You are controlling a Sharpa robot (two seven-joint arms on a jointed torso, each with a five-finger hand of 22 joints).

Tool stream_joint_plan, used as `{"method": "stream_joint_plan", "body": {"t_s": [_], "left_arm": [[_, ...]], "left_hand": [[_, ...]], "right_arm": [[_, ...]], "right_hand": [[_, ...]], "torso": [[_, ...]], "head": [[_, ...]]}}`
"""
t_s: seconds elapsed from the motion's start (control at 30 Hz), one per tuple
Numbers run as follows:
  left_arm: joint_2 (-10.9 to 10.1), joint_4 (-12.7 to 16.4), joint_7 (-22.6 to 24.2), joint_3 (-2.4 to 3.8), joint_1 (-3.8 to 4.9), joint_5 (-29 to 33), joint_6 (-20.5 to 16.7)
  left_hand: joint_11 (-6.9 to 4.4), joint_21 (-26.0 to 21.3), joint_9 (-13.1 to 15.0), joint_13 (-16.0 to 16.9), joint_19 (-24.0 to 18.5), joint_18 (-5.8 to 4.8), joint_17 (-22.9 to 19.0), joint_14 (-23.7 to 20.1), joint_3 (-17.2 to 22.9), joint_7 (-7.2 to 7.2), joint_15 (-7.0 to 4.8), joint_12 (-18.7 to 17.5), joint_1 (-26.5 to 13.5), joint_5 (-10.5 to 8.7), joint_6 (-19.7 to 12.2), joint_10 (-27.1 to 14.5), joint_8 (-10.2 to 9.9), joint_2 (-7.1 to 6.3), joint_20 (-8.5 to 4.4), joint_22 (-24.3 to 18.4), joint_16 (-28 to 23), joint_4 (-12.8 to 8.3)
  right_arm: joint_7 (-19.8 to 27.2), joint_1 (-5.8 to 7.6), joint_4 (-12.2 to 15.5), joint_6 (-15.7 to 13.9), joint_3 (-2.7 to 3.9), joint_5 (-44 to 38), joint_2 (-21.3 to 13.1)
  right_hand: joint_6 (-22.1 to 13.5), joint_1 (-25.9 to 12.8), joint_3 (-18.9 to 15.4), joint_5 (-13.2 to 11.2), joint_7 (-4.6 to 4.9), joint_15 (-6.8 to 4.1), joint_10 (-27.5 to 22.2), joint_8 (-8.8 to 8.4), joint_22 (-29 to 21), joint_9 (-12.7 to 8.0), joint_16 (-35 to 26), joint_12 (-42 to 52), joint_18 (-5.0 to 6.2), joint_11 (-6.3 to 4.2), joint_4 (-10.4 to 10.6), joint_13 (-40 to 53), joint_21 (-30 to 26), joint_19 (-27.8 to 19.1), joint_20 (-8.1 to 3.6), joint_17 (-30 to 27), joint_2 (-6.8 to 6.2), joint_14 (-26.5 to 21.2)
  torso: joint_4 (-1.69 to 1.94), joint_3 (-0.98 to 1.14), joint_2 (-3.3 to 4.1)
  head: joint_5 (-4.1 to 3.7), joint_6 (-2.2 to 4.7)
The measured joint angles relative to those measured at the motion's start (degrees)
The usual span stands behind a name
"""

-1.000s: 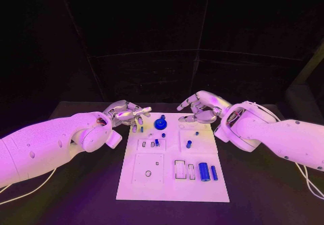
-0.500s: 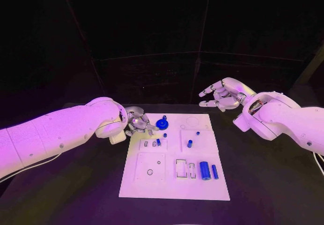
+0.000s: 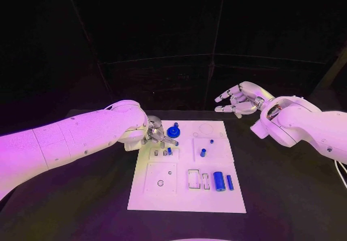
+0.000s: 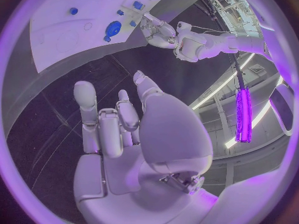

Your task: Assemble the parts on the task board

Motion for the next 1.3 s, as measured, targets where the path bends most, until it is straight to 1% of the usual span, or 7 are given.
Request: {"method": "stream_joint_plan", "body": {"t_s": [0.13,0.4,0.53,0.63,0.77,0.97,1.3], "left_arm": [[1.18,-0.74,-0.97,-0.35,0.14,-0.45,0.44],[2.51,-2.02,-2.54,-1.05,0.31,-0.86,1.53],[3.12,-2.79,-3.03,-1.81,0.49,-0.96,1.98],[3.47,-3.31,-3.28,-2.15,0.57,-1.01,2.29],[3.82,-3.87,-3.53,-2.31,0.67,-1.06,2.71],[4.58,-4.51,-3.67,-2.43,0.71,-1.11,3.21],[5.12,-4.93,-3.68,-2.54,0.72,-1.14,3.46]], "left_hand": [[-0.21,0.26,0.4,0.21,0.0,0.0,0.0,-0.08,-0.45,0.0,-0.08,0.21,-0.38,0.0,0.0,0.21,0.16,-0.1,0.0,0.34,0.0,0.0],[-0.2,0.27,0.81,0.23,0.19,0.0,0.0,-0.08,-0.76,-0.01,-0.08,0.25,-0.37,0.0,-0.4,0.21,0.62,-0.11,-0.19,0.59,0.0,-0.31],[-0.2,0.26,0.9,0.12,0.19,0.0,-0.01,-0.08,-0.76,-0.01,-0.08,0.25,-0.35,0.0,-0.4,0.21,0.62,-0.08,-0.19,0.56,0.0,-0.31],[-0.2,0.26,1.01,0.05,0.19,0.0,-0.01,-0.08,-0.76,-0.03,-0.08,0.25,-0.13,0.0,-0.42,0.21,0.62,0.13,-0.19,0.56,0.0,-0.31],[-0.2,0.26,1.18,0.05,0.19,0.0,-0.01,-0.08,-0.76,0.0,-0.07,0.25,0.25,0.0,-0.81,0.2,0.87,0.5,-0.19,0.71,0.0,-0.31],[-0.2,0.51,1.29,0.15,0.19,0.0,-0.01,-0.08,-0.92,0.0,-0.07,0.25,0.25,0.0,-0.81,0.2,0.87,0.5,-0.19,0.87,0.0,-0.47],[-0.2,0.5,1.5,0.15,0.19,0.0,-0.02,-0.08,-0.92,0.0,-0.07,0.25,0.77,0.0,-0.8,0.2,1.1,1.03,-0.19,0.96,0.0,-0.47]], "right_arm": [[-0.51,0.01,-0.57,0.42,0.0,0.03,0.51],[-1.42,0.01,-1.06,1.0,0.0,0.01,0.66],[-1.78,0.01,-1.15,1.2,-0.01,-0.01,0.69],[-2.03,0.01,-1.3,1.3,-0.01,-0.01,0.75],[-2.23,0.01,-1.49,1.43,-0.01,-0.02,0.77],[-2.45,0.01,-1.65,1.55,-0.01,-0.02,0.89],[-2.73,0.01,-2.18,1.77,-0.01,-0.03,1.44]], "right_hand": [[0.0,0.0,-0.15,0.0,0.0,0.0,-0.3,0.0,-1.16,-0.05,-0.25,-0.55,0.0,-0.11,0.15,-0.64,-0.43,-0.53,-0.09,0.0,0.0,0.0],[0.0,0.0,-0.52,0.37,0.0,0.0,-0.5,0.0,-1.51,-0.05,-0.39,-0.76,-0.01,0.1,0.2,-0.84,-0.71,-0.61,-0.01,-0.15,0.0,0.0],[0.0,0.0,-0.67,0.67,0.0,-0.14,-0.5,0.2,-1.63,-0.11,-0.71,-0.76,-0.01,0.1,0.36,-0.85,-0.96,-0.61,-0.01,-0.21,0.0,0.14],[0.0,-0.01,-0.83,1.02,0.0,-0.23,-0.5,0.2,-1.7,-0.11,-0.73,-0.76,-0.01,0.1,0.51,-0.91,-0.96,-0.61,-0.01,-0.26,0.01,0.22],[0.0,-0.19,-0.86,1.37,0.0,-0.23,-0.51,0.39,-1.83,-0.11,-0.73,-0.76,-0.01,0.09,0.55,-1.04,-1.03,-0.61,-0.01,-0.34,0.19,0.23],[-0.16,-0.18,-1.17,2.45,-0.17,-0.23,-0.7,0.55,-2.0,-0.17,-0.73,-0.76,-0.01,-0.11,0.54,-1.11,-1.19,-0.6,-0.01,-0.4,0.18,0.23],[-0.16,-0.17,-1.27,2.89,-0.16,-0.23,-0.7,0.55,-2.12,-0.17,-0.73,-0.76,-0.01,-0.11,0.63,-1.25,-1.42,-0.6,-0.01,-0.42,0.17,0.22]], "torso": [[0.0,-0.02,0.07],[0.01,-0.08,0.07],[0.01,-0.1,0.07],[0.01,-0.11,0.07],[0.01,-0.12,0.07],[0.05,-0.15,0.07],[0.07,-0.15,0.11]], "head": [[0.35,-0.01],[0.42,-0.43],[0.31,-0.39],[0.23,-0.36],[0.22,-0.55],[0.08,-0.64],[-0.05,-0.88]]}}
